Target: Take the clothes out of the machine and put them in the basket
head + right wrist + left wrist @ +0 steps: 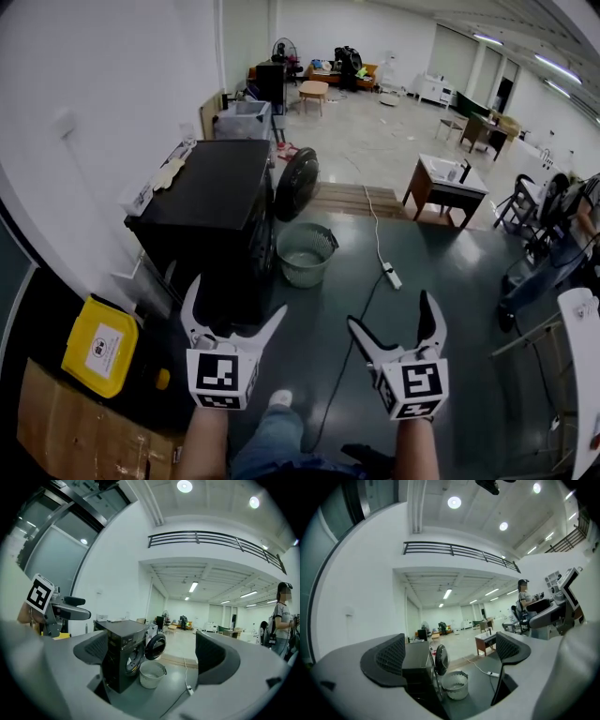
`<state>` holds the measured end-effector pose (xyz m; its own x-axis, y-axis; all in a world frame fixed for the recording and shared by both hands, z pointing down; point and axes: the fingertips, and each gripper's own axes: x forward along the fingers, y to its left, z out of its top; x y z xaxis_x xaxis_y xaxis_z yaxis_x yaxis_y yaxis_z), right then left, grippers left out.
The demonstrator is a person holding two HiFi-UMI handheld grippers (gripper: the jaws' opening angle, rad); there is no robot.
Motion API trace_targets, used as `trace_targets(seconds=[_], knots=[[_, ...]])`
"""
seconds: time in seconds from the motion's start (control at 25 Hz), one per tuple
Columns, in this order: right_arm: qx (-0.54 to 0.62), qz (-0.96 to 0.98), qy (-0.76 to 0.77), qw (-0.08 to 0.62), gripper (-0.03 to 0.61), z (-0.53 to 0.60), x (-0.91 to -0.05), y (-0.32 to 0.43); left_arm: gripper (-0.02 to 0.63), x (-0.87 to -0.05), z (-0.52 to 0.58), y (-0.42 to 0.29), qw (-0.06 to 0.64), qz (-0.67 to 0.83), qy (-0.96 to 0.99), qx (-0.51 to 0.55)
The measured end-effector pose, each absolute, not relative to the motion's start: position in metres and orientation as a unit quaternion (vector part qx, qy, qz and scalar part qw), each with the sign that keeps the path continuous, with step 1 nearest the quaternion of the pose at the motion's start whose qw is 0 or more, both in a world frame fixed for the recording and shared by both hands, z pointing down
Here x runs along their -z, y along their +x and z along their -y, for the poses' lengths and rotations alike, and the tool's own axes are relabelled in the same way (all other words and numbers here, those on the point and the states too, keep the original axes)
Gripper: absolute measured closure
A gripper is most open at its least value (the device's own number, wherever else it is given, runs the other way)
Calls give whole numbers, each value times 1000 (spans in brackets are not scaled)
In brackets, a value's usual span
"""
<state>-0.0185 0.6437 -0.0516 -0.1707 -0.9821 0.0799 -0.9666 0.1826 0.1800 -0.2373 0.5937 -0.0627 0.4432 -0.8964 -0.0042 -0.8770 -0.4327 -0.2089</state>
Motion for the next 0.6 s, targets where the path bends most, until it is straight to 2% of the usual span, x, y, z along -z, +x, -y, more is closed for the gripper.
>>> trace_targets(seconds=[0.6], knots=[[23, 749, 652, 111, 13, -436, 50, -43, 44, 51, -369, -263, 49, -508, -858, 53]])
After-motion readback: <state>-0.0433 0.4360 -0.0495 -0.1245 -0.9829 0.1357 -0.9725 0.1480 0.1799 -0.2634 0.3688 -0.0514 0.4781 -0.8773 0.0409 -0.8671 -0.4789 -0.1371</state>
